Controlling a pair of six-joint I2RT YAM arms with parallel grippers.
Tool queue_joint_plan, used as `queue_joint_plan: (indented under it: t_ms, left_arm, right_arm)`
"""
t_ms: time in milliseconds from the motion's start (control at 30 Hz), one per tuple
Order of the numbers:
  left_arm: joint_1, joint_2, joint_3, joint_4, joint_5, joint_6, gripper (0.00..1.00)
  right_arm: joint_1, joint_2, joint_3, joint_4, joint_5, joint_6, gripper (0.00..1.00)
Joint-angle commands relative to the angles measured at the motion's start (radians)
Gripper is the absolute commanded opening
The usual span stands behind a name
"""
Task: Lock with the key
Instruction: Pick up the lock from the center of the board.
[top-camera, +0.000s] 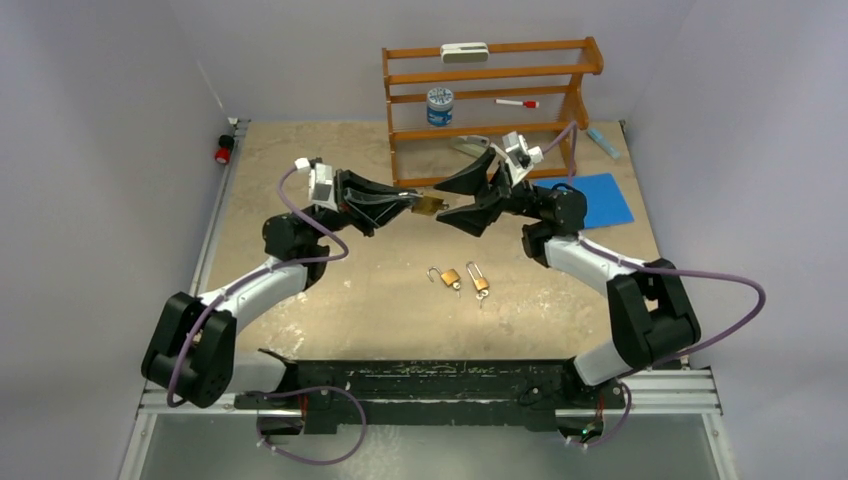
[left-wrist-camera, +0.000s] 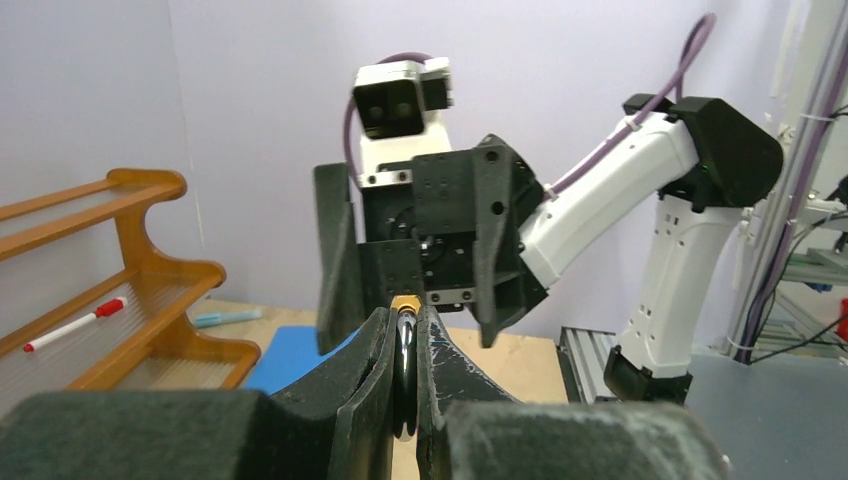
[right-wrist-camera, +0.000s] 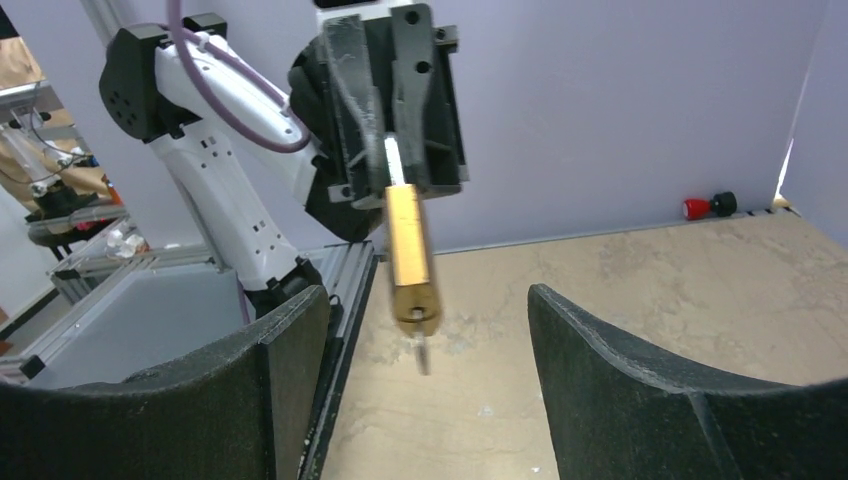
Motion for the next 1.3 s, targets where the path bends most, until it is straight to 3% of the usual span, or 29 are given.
queue_joint_plan:
  t_ms: [0,400,633,900,1267]
  left_arm:
    - [0.003,0.019,0.064,0.083,-0.105,0.000,0.00]
    - [0.002,0.142,0.118,0.298,-0.136,-0.160,0.00]
    - [0.002,0.160,0.133,0.301,-0.136,-0.168,0.00]
    - [0.002,0.166,0.140,0.302,-0.139,-0.166,0.00]
    - [0.001,0.153,0.147,0.303,-0.140,-0.173,0.00]
  right_arm:
    - [0.007,-0.058,-0.019,0.244,0.020,-0.004,0.75]
    - [0.015,-0.011,0.027,0.245,0.055,0.009,0.71]
    - [0.015,0.012,0.069,0.244,0.075,0.018,0.69]
    - [0.023,0.047,0.108,0.244,0.073,0.048,0.60]
    - [0.039,0.073,0.116,0.245,0.082,0.055,0.60]
